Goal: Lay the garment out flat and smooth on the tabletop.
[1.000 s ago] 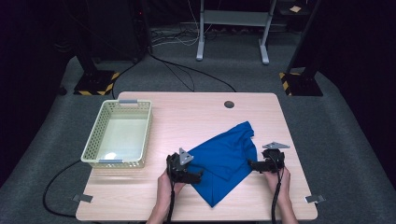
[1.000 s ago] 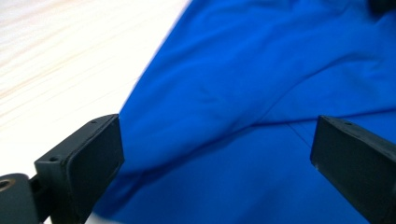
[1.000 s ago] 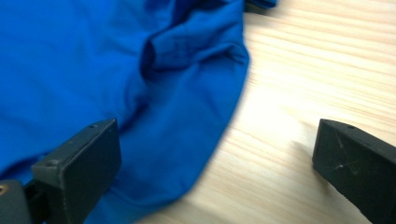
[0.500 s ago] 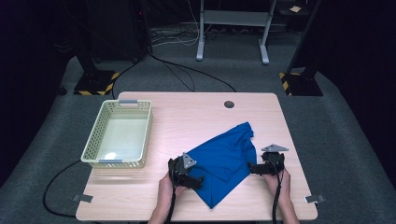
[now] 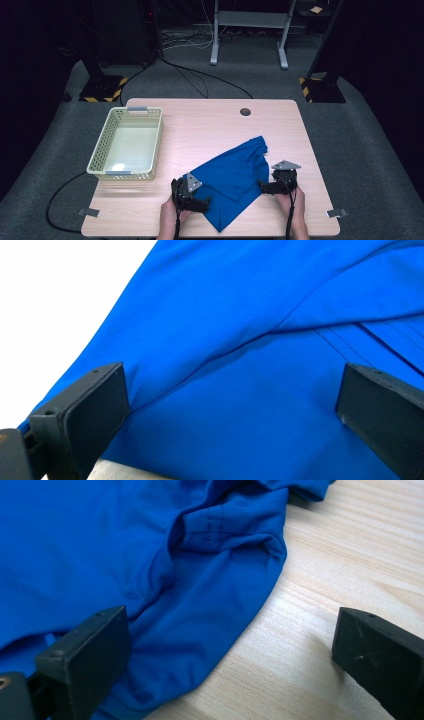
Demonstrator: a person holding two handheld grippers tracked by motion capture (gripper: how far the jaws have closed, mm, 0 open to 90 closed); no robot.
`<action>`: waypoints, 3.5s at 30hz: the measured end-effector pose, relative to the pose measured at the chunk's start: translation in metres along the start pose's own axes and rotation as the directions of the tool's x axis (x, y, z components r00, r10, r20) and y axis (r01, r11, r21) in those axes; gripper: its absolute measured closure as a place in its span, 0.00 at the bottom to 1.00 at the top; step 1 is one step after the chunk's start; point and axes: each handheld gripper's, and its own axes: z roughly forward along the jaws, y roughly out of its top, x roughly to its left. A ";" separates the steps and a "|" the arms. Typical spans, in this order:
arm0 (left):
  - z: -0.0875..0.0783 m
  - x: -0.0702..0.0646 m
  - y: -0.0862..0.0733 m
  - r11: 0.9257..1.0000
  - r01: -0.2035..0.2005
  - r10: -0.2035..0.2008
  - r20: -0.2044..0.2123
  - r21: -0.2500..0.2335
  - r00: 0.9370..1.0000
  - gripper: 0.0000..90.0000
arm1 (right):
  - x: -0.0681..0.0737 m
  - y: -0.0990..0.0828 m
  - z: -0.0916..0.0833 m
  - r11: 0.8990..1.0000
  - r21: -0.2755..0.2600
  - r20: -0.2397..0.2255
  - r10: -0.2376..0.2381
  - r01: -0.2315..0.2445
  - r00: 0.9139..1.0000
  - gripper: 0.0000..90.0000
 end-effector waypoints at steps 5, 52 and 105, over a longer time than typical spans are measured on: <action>-0.002 0.000 -0.002 1.000 -0.001 0.001 -0.002 -0.002 1.000 0.00 | -0.002 -0.001 -0.001 1.000 -0.001 -0.006 0.001 -0.001 1.000 0.03; 0.064 -0.089 0.089 0.986 -0.164 0.158 0.157 0.028 0.975 0.51 | -0.014 -0.001 -0.003 0.995 -0.039 -0.026 0.095 -0.096 0.995 0.06; 0.097 -0.087 0.128 0.981 -0.167 0.151 0.154 0.094 0.976 0.51 | -0.015 -0.002 -0.004 0.994 -0.046 -0.033 0.101 -0.102 0.994 0.07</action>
